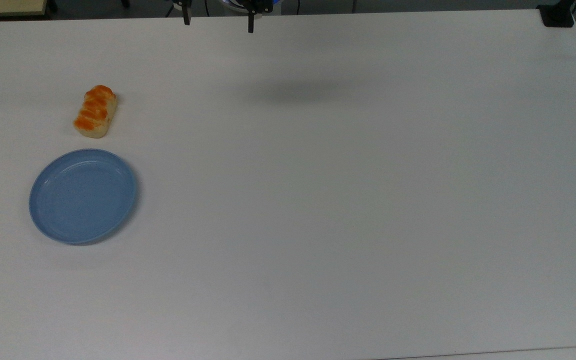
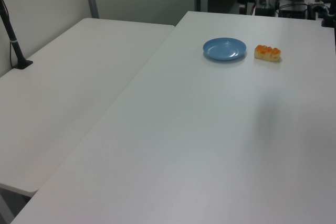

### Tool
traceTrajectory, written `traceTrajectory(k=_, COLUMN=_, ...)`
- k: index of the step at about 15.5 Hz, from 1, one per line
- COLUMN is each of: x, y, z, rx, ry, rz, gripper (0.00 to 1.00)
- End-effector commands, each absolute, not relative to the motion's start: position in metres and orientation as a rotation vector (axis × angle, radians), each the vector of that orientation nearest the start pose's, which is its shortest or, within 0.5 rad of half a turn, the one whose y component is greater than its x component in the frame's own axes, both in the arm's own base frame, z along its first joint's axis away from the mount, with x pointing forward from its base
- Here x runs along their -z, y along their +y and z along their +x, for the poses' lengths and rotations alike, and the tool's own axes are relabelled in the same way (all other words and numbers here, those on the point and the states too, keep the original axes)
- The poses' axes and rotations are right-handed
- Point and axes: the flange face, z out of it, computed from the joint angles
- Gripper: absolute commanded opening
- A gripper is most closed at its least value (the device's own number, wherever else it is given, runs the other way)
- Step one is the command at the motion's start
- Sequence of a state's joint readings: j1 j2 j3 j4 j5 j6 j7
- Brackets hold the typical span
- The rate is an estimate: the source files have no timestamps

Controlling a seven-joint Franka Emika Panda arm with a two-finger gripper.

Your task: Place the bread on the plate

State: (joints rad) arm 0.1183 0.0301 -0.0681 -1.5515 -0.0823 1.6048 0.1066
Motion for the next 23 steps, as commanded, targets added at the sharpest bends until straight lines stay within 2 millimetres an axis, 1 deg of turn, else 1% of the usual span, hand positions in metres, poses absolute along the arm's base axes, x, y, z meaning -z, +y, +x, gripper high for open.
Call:
traceTrajectory(k=1, x=-0.624, y=0.012, z=0.554, rx=0.007, ry=0.115, rz=-3.201, gripper=1.00)
traceTrajectory(k=10, x=-0.624, y=0.011, z=0.555, rx=0.016, ry=0.115, rz=-3.200, gripper=1.00)
traceTrajectory(k=13, x=-0.624, y=-0.002, z=0.554, rx=0.004, ry=0.091, rz=-3.201, gripper=1.00)
traceTrajectory(k=14, x=-0.628, y=-0.010, z=0.551, rx=0.006, ry=0.062, rz=-3.201, gripper=1.00)
traceTrajectory(k=15, x=-0.626, y=-0.021, z=0.547, rx=-0.006, ry=0.037, rz=-3.199, gripper=1.00)
traceTrajectory(k=17, x=-0.615, y=-0.045, z=0.538, rx=-0.043, ry=0.015, rz=-3.196, gripper=1.00)
traceTrajectory(k=19, x=-0.598, y=-0.075, z=0.532, rx=-0.086, ry=0.020, rz=-3.190, gripper=1.00)
traceTrajectory(k=20, x=-0.586, y=-0.100, z=0.530, rx=-0.089, ry=0.053, rz=-3.189, gripper=1.00)
traceTrajectory(k=21, x=-0.576, y=-0.116, z=0.529, rx=-0.081, ry=0.087, rz=-3.187, gripper=1.00)
traceTrajectory(k=23, x=-0.549, y=-0.142, z=0.527, rx=-0.076, ry=0.144, rz=-3.186, gripper=1.00)
